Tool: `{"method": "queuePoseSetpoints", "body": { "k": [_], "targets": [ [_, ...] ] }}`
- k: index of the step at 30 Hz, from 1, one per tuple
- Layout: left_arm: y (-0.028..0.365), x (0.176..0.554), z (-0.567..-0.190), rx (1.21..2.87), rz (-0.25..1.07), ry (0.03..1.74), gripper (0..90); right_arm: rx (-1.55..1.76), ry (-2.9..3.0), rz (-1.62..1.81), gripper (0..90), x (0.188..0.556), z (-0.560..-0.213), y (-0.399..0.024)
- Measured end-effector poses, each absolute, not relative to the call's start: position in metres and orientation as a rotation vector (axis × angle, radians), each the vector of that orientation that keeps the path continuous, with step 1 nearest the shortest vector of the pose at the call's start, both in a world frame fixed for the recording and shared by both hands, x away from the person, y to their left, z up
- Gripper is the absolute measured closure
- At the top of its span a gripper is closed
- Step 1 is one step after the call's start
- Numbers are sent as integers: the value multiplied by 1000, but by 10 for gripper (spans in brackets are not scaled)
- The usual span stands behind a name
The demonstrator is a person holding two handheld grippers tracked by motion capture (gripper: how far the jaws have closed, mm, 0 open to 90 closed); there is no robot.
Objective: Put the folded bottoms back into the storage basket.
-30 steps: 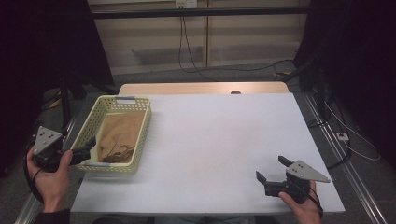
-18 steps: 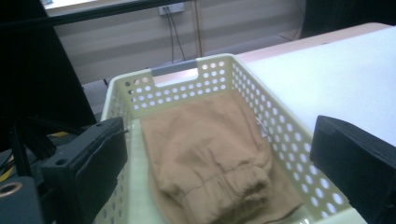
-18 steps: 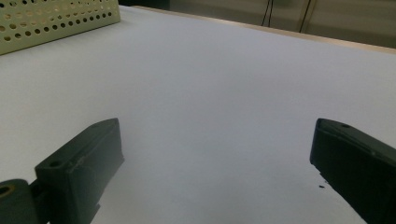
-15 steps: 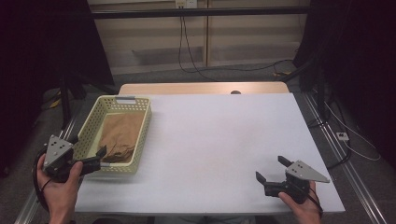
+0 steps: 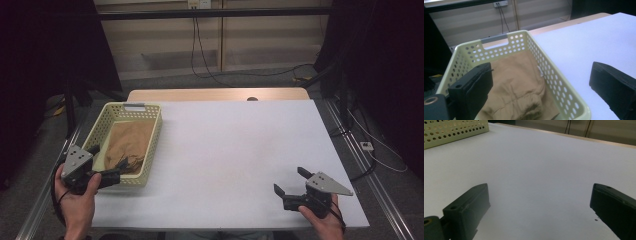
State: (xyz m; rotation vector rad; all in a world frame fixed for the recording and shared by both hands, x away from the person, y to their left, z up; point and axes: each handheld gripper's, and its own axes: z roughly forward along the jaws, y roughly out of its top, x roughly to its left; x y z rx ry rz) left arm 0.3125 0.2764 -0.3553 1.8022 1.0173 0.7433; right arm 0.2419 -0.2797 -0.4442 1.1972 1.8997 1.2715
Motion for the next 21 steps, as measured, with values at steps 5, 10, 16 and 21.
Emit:
{"method": "queuePoseSetpoints", "body": {
  "k": [5, 10, 16, 21],
  "targets": [
    [262, 315, -356, 1835, 748, 972, 50, 1194, 1903, 1273, 23, 242, -444, -279],
    [252, 316, -352, 1833, 723, 933, 50, 1193, 1905, 1273, 22, 242, -444, -279],
    [244, 320, -348, 1823, 681, 920, 50, 1191, 1905, 1275, 22, 242, -444, -279],
    [234, 320, -347, 1850, 657, 898, 49, 1191, 1906, 1274, 22, 242, -444, -279]
  ]
}}
